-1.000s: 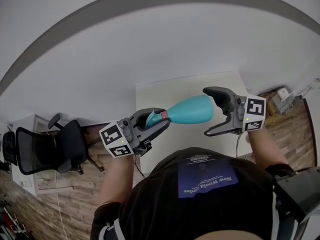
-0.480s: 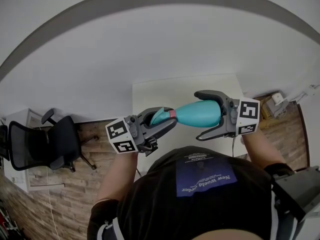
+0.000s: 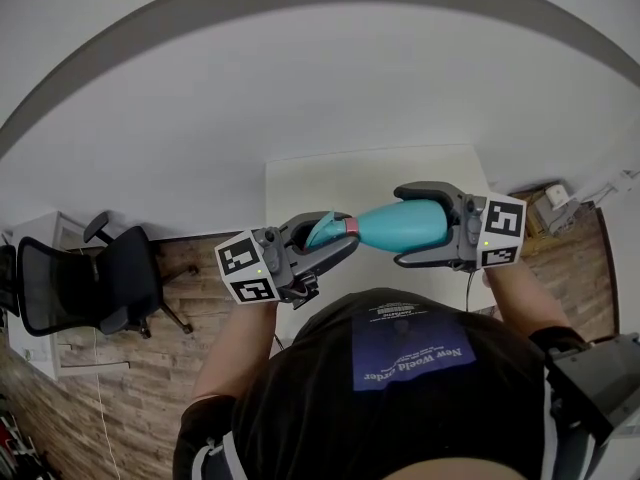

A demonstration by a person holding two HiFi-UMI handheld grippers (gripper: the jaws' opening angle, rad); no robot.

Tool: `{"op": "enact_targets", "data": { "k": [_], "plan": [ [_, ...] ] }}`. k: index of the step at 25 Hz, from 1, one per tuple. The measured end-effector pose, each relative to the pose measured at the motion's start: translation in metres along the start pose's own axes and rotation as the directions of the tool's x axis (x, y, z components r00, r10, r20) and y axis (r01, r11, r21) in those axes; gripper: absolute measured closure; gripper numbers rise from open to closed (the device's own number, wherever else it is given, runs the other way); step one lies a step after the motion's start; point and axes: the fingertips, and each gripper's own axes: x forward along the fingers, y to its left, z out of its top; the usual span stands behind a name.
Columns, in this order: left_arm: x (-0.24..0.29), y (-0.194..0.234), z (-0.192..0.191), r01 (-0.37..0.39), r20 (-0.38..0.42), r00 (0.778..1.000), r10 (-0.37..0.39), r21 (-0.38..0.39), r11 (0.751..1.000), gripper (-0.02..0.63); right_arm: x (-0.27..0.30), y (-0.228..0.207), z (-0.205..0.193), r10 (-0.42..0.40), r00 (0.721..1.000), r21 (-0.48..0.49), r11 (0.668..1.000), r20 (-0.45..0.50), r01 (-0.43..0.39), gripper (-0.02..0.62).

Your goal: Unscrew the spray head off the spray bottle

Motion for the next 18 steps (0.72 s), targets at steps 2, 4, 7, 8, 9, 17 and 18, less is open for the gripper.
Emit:
{"op": "enact_targets", "data": {
  "k": [2, 4, 7, 8, 9, 17, 18],
  "plan": [
    [0.0004, -0.0014, -0.0033, -0.001, -0.049, 0.999, 0.002, 0.028, 1.000, 0.463, -0.0005, 0.0010, -0.0014, 0.006, 1.000, -0.002, 1.000, -0.016, -0.006, 0.135],
    [0.0011, -0.0029, -0.0059, 0.000, -0.108, 0.994, 0.008, 0.074, 0.997, 0.463, -0.0007, 0.0013, -0.0020, 0.017, 0.999, -0.004, 1.000, -0.032, -0.017, 0.137],
    [0.0019, -0.0047, -0.0091, 0.019, -0.180, 0.984, 0.008, 0.145, 0.989, 0.463, 0.0001, 0.0011, -0.0036, 0.040, 0.998, -0.004, 0.999, -0.050, -0.040, 0.138],
    [0.0020, -0.0049, -0.0100, 0.024, -0.193, 0.981, 0.006, 0.153, 0.988, 0.463, 0.0003, 0.0010, -0.0042, 0.044, 0.998, -0.004, 0.999, -0.054, -0.044, 0.138],
    [0.0020, -0.0048, -0.0105, 0.026, -0.199, 0.980, 0.004, 0.148, 0.989, 0.463, 0.0004, 0.0010, -0.0044, 0.044, 0.997, -0.007, 0.999, -0.058, -0.045, 0.138],
    [0.0003, 0.0006, -0.0107, -0.002, -0.125, 0.992, -0.010, -0.100, 0.995, 0.471, -0.0003, 0.0041, 0.0023, 0.002, 0.996, -0.141, 0.990, -0.086, -0.014, 0.144],
    [-0.0001, 0.0017, -0.0108, -0.003, -0.114, 0.993, -0.012, -0.136, 0.991, 0.471, 0.0000, 0.0042, 0.0027, -0.007, 0.996, -0.159, 0.987, -0.093, -0.008, 0.146]
  ]
}}
